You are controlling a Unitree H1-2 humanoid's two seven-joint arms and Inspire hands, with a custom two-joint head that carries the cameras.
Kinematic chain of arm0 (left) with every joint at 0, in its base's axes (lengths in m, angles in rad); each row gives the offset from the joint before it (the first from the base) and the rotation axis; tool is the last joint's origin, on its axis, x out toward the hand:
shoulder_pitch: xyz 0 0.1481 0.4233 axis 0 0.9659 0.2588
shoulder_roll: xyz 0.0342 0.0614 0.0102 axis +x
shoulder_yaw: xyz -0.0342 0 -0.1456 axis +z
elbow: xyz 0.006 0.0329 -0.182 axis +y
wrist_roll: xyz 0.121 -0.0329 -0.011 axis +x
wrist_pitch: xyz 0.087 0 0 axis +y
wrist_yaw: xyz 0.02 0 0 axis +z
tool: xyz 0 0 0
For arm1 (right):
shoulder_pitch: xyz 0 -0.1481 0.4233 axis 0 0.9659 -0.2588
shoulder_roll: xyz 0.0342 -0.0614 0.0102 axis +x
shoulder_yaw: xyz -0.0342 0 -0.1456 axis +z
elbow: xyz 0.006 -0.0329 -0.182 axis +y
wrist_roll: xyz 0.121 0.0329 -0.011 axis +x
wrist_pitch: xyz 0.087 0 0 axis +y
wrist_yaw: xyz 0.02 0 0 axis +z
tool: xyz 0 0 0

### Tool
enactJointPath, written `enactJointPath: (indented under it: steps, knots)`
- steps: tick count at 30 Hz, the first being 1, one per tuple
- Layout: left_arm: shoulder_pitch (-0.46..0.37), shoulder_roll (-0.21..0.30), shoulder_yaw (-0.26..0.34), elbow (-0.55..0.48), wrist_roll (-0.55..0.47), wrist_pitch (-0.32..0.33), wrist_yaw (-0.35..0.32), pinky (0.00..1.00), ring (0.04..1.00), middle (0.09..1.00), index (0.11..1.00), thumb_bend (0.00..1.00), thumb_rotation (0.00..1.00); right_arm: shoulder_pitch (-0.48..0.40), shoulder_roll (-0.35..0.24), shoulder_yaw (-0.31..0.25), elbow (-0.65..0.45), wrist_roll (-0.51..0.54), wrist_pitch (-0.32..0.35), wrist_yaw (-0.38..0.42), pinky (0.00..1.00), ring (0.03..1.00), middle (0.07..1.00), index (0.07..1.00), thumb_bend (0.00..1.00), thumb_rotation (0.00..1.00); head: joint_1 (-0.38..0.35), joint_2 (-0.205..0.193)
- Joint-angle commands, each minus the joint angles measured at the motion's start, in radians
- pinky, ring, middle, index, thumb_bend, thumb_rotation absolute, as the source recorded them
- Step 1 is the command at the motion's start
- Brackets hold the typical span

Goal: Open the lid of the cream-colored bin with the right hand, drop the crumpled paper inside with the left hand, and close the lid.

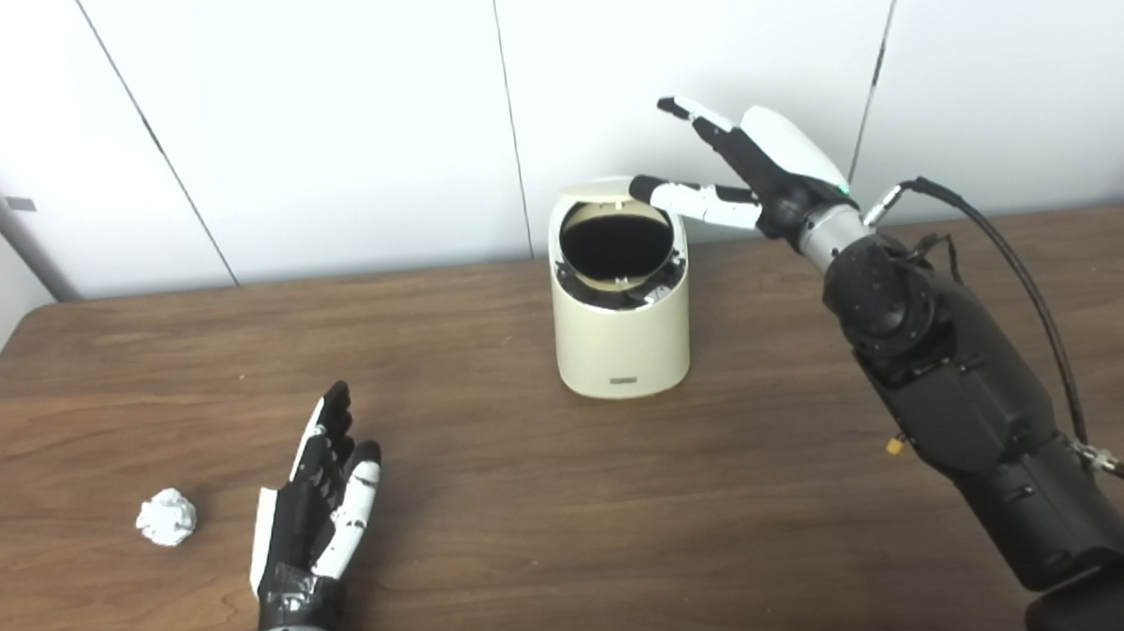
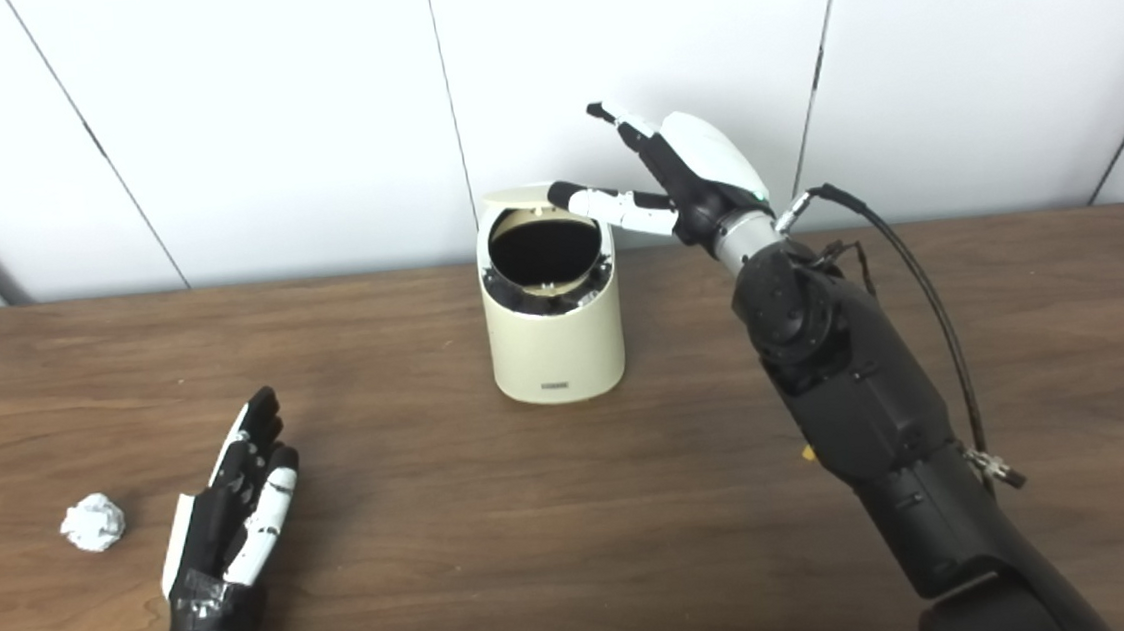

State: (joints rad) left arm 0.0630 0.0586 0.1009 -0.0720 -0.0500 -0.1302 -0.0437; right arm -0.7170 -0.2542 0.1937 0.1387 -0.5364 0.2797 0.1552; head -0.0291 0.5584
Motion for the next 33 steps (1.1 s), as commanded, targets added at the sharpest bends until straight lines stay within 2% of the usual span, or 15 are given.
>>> enactJointPath:
  steps: [1,4,6,8,14,22,28,33]
  knots:
    - [0.022,-0.013,-0.014,0.080,-0.003,-0.028,0.001,1.00,0.988,0.981,0.967,0.31,0.50,-0.042,0.007,-0.034,-0.043,0.038,0.011,-0.007,0.83,0.921,0.939,0.937,0.62,0.94,0.000,0.001]
    - [0.021,-0.010,-0.013,0.080,-0.005,-0.021,-0.001,1.00,0.990,0.982,0.970,0.30,0.50,-0.035,0.022,-0.078,-0.060,0.098,0.049,0.000,0.85,0.926,0.935,0.918,0.54,0.99,-0.002,0.002]
    - [0.022,-0.009,-0.012,0.077,0.001,-0.017,0.002,1.00,0.992,0.981,0.969,0.32,0.51,-0.030,0.035,-0.104,-0.073,0.130,0.086,0.000,0.89,0.944,0.941,0.900,0.57,1.00,-0.003,0.002]
    - [0.023,-0.009,-0.011,0.074,0.006,-0.017,0.006,1.00,0.988,0.977,0.965,0.33,0.51,-0.024,0.037,-0.115,-0.087,0.143,0.117,0.000,0.88,0.938,0.941,0.883,0.61,1.00,-0.004,0.002]
    - [0.023,-0.003,-0.012,0.071,0.010,-0.015,0.004,1.00,0.992,0.986,0.971,0.32,0.53,-0.002,0.027,-0.128,-0.122,0.179,0.149,0.000,0.89,0.920,0.929,0.872,0.60,1.00,-0.006,0.002]
    - [0.021,0.004,-0.007,0.070,0.000,-0.019,0.000,1.00,0.994,0.984,0.970,0.29,0.51,0.089,0.023,-0.161,-0.181,0.246,0.120,-0.012,0.91,0.924,0.923,0.870,0.53,1.00,-0.014,0.013]
    - [0.017,0.009,-0.003,0.061,0.001,-0.012,0.004,1.00,0.988,0.978,0.968,0.26,0.45,0.171,0.035,-0.195,-0.234,0.292,0.134,-0.024,0.95,0.939,0.940,0.890,0.54,1.00,-0.023,0.020]
    - [0.014,0.013,0.001,0.053,0.002,-0.002,0.006,1.00,0.989,0.975,0.966,0.26,0.44,0.242,0.043,-0.237,-0.279,0.370,0.140,-0.009,1.00,0.975,0.973,0.912,0.55,1.00,-0.028,0.032]
